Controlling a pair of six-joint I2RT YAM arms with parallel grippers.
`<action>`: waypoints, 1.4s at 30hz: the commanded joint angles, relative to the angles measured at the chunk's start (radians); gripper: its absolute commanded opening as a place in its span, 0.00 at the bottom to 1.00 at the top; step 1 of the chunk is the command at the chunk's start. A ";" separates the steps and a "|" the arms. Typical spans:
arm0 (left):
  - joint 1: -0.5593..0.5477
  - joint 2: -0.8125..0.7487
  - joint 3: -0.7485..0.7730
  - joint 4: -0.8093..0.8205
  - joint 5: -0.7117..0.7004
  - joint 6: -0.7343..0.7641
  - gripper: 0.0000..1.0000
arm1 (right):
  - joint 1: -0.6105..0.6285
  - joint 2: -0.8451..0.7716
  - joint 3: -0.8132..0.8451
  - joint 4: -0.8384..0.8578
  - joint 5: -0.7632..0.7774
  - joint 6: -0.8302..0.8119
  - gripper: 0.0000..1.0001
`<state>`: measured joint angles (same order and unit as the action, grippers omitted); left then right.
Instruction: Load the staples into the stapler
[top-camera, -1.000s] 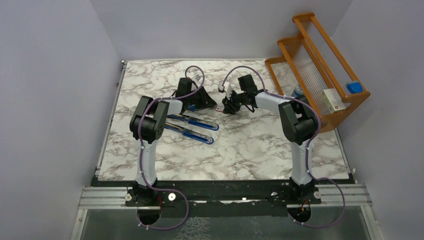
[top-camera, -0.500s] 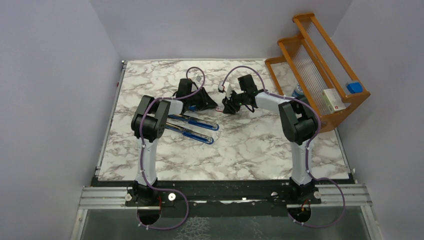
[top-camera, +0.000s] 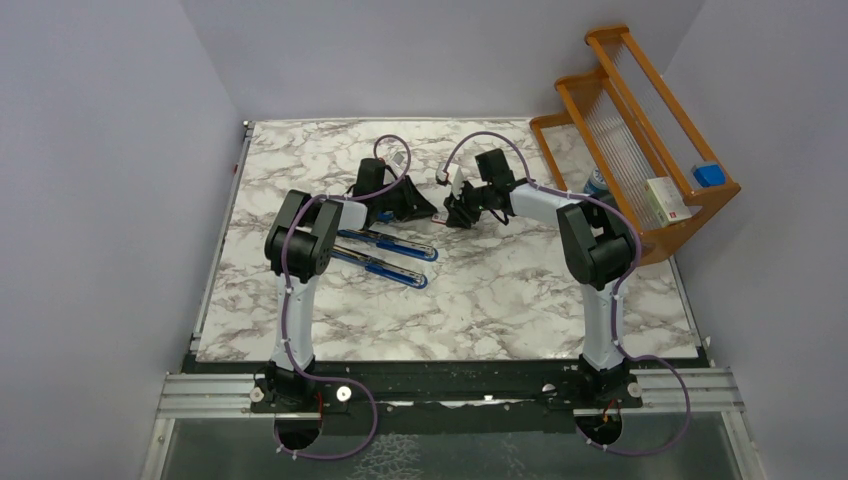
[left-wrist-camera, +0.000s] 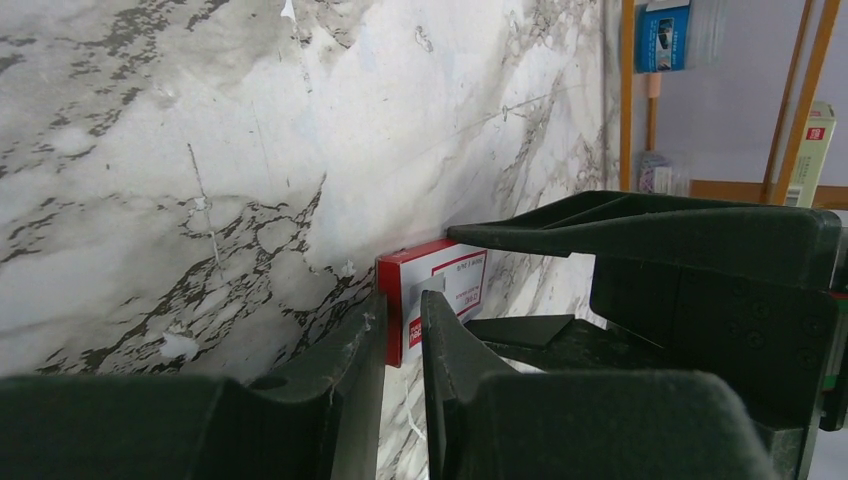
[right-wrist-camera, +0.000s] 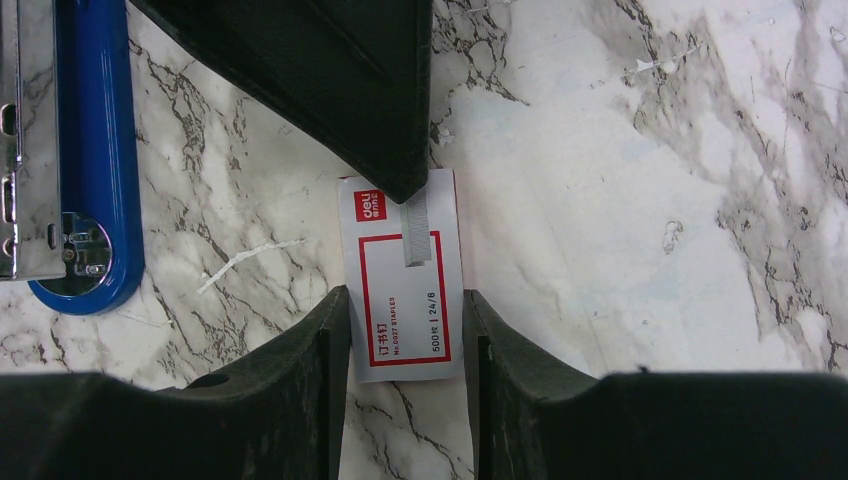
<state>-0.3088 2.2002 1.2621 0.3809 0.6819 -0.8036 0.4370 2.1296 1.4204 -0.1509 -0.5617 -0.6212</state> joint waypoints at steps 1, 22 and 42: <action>0.004 0.024 0.002 0.075 0.049 -0.034 0.21 | 0.012 0.037 -0.019 -0.134 0.065 -0.005 0.39; -0.020 0.030 -0.027 0.107 0.065 -0.048 0.18 | 0.025 0.047 -0.003 -0.143 0.068 -0.008 0.40; -0.049 0.047 -0.028 0.114 0.088 -0.057 0.22 | 0.033 0.047 0.000 -0.143 0.068 -0.010 0.41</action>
<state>-0.3199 2.2234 1.2480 0.4725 0.7071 -0.8501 0.4458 2.1300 1.4357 -0.1818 -0.5392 -0.6212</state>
